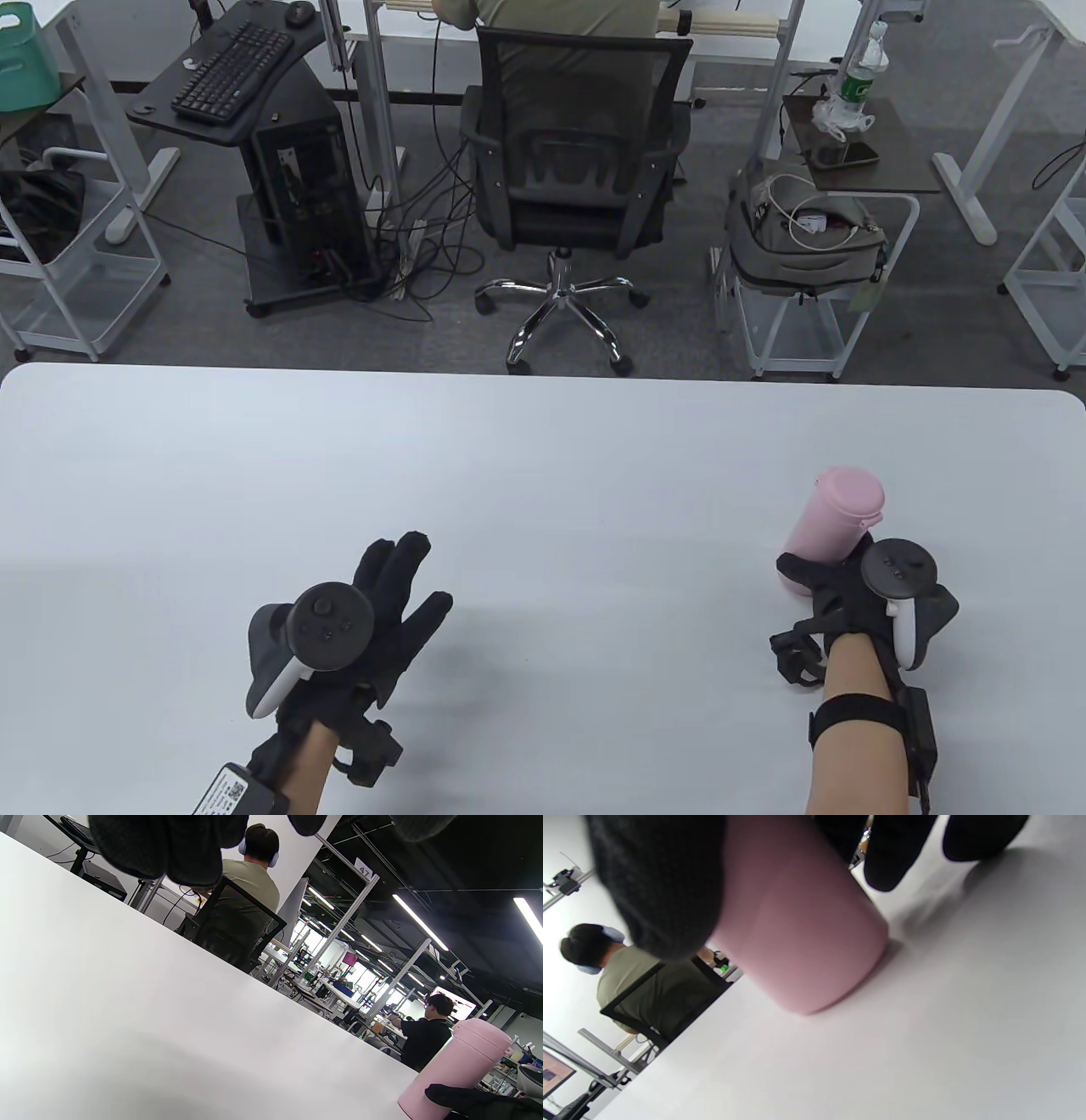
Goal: Close thermos by twisting cap
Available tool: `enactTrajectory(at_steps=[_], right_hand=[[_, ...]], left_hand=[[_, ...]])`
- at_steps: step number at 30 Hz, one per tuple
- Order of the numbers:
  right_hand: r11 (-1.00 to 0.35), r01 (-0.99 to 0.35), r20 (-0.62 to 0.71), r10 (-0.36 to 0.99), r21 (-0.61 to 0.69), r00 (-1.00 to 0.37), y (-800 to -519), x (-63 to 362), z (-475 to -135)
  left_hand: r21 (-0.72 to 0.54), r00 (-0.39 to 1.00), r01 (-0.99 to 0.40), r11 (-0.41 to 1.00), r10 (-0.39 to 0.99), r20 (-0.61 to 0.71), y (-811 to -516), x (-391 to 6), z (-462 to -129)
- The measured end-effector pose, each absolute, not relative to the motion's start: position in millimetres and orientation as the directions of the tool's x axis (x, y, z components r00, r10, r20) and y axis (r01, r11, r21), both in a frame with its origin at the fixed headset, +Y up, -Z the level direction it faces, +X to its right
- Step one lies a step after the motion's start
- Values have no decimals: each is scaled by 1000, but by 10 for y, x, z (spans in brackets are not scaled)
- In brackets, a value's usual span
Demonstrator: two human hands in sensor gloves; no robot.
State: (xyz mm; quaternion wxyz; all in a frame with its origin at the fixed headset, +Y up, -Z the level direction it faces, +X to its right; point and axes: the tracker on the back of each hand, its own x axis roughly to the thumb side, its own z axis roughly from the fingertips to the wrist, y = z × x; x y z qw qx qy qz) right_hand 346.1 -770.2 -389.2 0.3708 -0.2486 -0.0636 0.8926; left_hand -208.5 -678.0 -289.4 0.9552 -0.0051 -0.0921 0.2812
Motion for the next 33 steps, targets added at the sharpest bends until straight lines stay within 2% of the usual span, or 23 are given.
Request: enactTrajectory(at_steps=[6,10,12,13,14,15,16,19,22,25,28,33], right_hand=[[-694,-674,-351,715,-253,-605,-7669,3454,-3823],[-704,-669,-315,708,-238,-633,-7467,3449,-3618],[-804,-514,-324,593,-301,-738,-7225,3403,-3437],[-863,-383,-334,486,-331,-807,-7059,3331,-3328],[-884,-324,-340,435,-338,-834,-6987,3294,-3281],[-919,-176,-333,300,-353,-894,-6791,3119,-3133],[-917,-115,-294,238,-382,-926,-6687,2978,-3054],[-900,-119,-73,164,-418,-984,-6517,2382,-2859],[-948,-124,136,87,-295,-987,-6626,1695,-2803],[-986,-13,240,-28,-165,-970,-6891,1215,-2829],[-989,72,268,-104,-129,-958,-7083,1048,-2846],[-993,87,293,-107,-82,-950,-7220,1023,-2836]], left_hand=[[-55,824,-538,841,538,178,-6771,-2072,-2881],[-4,859,-487,873,480,180,-6745,-2081,-2849],[41,902,-410,911,398,167,-6731,-2081,-2830],[80,932,-343,936,329,154,-6725,-2073,-2819],[108,951,-291,951,275,144,-6721,-2063,-2813],[154,976,-198,968,180,122,-6719,-2042,-2802],[191,992,-97,977,80,97,-6727,-2010,-2794],[209,990,116,971,-130,59,-6802,-1905,-2809],[110,965,230,967,-241,105,-6970,-1797,-2849],[37,966,209,977,-212,148,-7133,-1779,-2859],[19,965,201,979,-202,168,-7277,-1789,-2853],[-27,963,220,975,-213,163,-7411,-1833,-2915]])
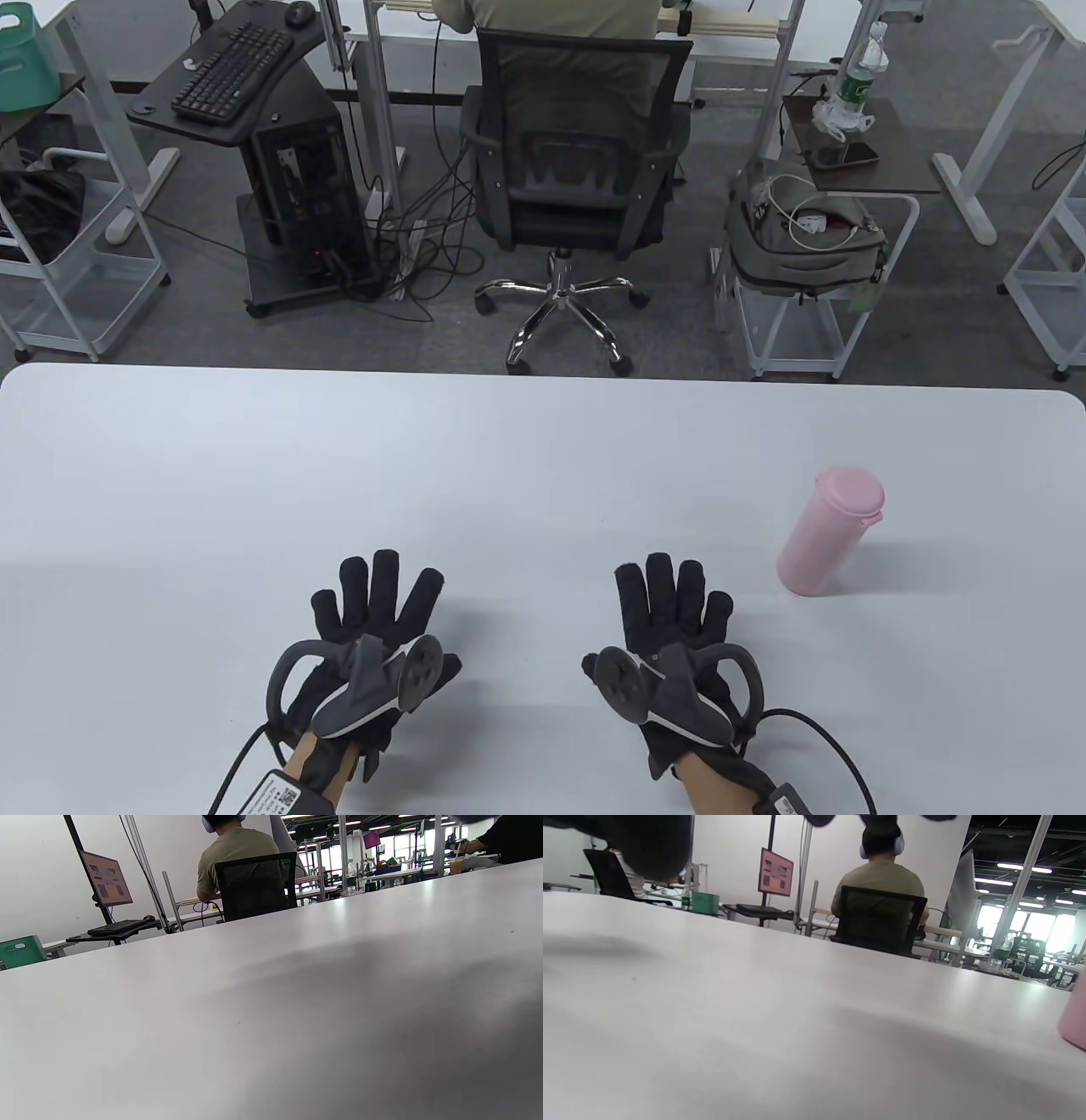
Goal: Close thermos by twisting cap
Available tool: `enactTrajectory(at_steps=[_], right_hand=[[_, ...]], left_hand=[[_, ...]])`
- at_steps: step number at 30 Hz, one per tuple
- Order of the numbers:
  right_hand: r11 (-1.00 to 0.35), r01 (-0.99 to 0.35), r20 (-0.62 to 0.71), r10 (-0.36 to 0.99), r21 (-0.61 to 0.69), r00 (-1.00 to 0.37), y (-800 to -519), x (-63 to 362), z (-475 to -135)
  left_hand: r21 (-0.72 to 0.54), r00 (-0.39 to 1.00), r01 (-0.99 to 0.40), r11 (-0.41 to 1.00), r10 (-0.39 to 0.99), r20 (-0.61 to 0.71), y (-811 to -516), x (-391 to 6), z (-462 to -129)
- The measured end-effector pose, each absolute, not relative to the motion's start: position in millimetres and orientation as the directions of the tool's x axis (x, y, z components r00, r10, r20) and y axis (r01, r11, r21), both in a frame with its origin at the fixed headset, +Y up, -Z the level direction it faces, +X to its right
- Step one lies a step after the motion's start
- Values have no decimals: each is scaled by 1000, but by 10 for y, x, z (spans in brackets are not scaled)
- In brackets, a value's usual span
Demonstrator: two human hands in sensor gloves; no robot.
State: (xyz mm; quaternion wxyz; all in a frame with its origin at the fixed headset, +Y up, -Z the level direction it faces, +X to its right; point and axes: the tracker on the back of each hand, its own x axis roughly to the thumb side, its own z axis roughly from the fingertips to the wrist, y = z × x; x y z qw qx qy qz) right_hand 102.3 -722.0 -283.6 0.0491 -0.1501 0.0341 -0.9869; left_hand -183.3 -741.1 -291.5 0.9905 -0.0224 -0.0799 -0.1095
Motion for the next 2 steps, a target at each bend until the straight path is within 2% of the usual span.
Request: enactTrajectory(at_steps=[2], right_hand=[[-992,97,295,-118,-87,-948,-7239,1030,-2835]], left_hand=[[-16,965,220,975,-215,150,-7416,-1846,-2925]])
